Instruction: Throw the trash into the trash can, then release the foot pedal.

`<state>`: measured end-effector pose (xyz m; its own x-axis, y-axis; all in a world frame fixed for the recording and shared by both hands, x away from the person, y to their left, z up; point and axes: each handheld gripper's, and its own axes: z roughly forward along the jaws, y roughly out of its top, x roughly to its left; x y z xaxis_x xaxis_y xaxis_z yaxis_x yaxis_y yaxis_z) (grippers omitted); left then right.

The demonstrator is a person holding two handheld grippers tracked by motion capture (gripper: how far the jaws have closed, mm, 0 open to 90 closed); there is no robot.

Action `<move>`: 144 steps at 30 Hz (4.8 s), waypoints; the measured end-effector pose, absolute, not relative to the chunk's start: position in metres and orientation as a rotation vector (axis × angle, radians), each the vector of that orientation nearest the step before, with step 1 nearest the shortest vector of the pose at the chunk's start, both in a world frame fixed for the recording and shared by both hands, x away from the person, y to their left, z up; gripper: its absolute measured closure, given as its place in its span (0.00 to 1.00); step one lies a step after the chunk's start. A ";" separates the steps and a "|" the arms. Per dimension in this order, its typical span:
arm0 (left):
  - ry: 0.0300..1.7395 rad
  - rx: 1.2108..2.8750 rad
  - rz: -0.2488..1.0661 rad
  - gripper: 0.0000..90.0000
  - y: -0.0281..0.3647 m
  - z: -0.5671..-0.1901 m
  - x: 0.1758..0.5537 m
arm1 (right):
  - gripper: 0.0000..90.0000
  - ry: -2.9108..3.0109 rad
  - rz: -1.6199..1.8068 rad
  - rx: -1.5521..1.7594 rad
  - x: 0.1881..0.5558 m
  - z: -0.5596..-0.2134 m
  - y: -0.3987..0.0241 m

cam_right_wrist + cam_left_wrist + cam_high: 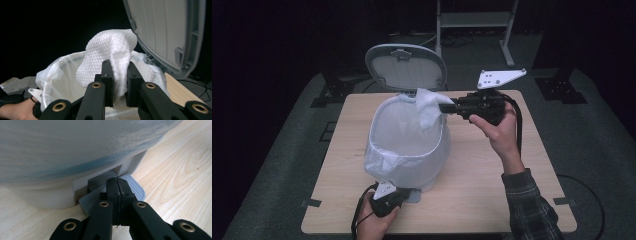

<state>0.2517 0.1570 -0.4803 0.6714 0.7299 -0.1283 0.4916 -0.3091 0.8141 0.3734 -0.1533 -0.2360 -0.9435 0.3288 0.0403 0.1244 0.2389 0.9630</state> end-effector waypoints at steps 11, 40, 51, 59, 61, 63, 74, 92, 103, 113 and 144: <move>0.950 1.973 0.329 1.00 0.157 -0.480 0.252 | 0.88 2.354 1.795 0.405 0.377 -0.236 -0.134; 0.950 1.972 0.329 1.00 0.157 -0.480 0.252 | 0.83 2.429 1.761 0.388 0.387 -0.248 -0.096; 0.950 1.973 0.329 1.00 0.157 -0.480 0.252 | 0.70 2.423 1.765 0.386 0.386 -0.249 -0.093; 0.950 1.973 0.330 1.00 0.157 -0.480 0.252 | 0.57 2.373 1.781 0.389 0.383 -0.246 -0.095; 0.949 1.973 0.330 1.00 0.157 -0.480 0.252 | 0.57 2.366 1.784 0.389 0.382 -0.245 -0.096; 0.949 1.973 0.330 1.00 0.157 -0.480 0.252 | 0.56 2.364 1.778 0.391 0.380 -0.244 -0.099; 0.950 1.971 0.333 1.00 0.157 -0.481 0.252 | 0.56 2.336 1.755 0.419 0.372 -0.243 -0.119; 0.936 1.977 0.338 0.99 0.157 -0.480 0.251 | 0.54 2.287 1.699 0.535 0.360 -0.261 -0.172; 0.943 1.966 0.331 0.87 0.166 -0.476 0.249 | 0.48 2.239 1.663 0.634 0.351 -0.281 -0.208; 0.967 1.941 0.320 0.71 0.178 -0.462 0.237 | 0.37 2.193 1.584 0.773 0.344 -0.315 -0.236; 1.035 2.045 0.435 0.10 0.236 -0.461 0.253 | 0.14 2.074 1.353 1.103 0.309 -0.403 -0.295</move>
<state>0.2532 0.2361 -0.4608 0.6087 0.7922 -0.0449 0.5223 -0.3574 0.7743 0.3091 -0.2946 -0.4034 -0.5929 0.8024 0.0681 0.3854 0.2085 0.8989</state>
